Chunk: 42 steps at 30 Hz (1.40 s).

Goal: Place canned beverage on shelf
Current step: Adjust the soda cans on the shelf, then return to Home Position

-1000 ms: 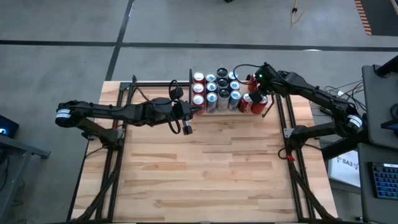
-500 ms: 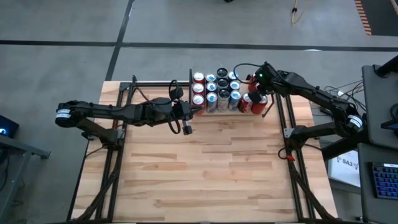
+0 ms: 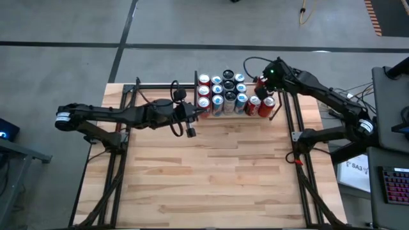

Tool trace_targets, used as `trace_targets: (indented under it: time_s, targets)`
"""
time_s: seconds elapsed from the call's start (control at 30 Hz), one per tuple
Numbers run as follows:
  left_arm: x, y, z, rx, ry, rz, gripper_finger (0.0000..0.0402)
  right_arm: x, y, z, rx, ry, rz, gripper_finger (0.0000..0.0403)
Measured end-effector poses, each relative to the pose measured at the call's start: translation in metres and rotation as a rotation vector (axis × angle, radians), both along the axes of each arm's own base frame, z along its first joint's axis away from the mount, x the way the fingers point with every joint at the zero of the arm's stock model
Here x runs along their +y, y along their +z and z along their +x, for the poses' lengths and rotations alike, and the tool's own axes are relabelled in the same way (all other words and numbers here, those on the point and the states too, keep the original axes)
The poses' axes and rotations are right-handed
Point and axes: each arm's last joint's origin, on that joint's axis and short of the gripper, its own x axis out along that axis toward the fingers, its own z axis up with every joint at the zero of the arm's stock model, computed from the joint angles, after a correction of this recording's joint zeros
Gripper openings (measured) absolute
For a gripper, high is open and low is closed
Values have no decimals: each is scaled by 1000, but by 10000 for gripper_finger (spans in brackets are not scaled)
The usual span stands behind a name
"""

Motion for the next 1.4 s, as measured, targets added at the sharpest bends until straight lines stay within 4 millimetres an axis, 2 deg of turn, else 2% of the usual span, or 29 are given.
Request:
trace_targets:
  time_s: [0.33, 0.6, 1.17, 1.3, 1.4]
  targets:
    - [0, 3, -2, -7, -1, 3, 0, -36, -22, 7, 70, -8, -5, 9]
    - [0, 5, -4, -14, -1, 3, 0, -47, -35, 14, 112, -4, 14, 9]
    - [0, 5, -4, -13, 0, 3, 0, -40, -29, 8, 118, -21, 15, 9]
    - [0, 6, -6, -15, 7, 0, 0, -34, -20, 5, 92, -19, -13, 9]
    - [-1, 7, -14, 27, 3, 14, 0, -23, -8, 2, 30, 7, -37, 9]
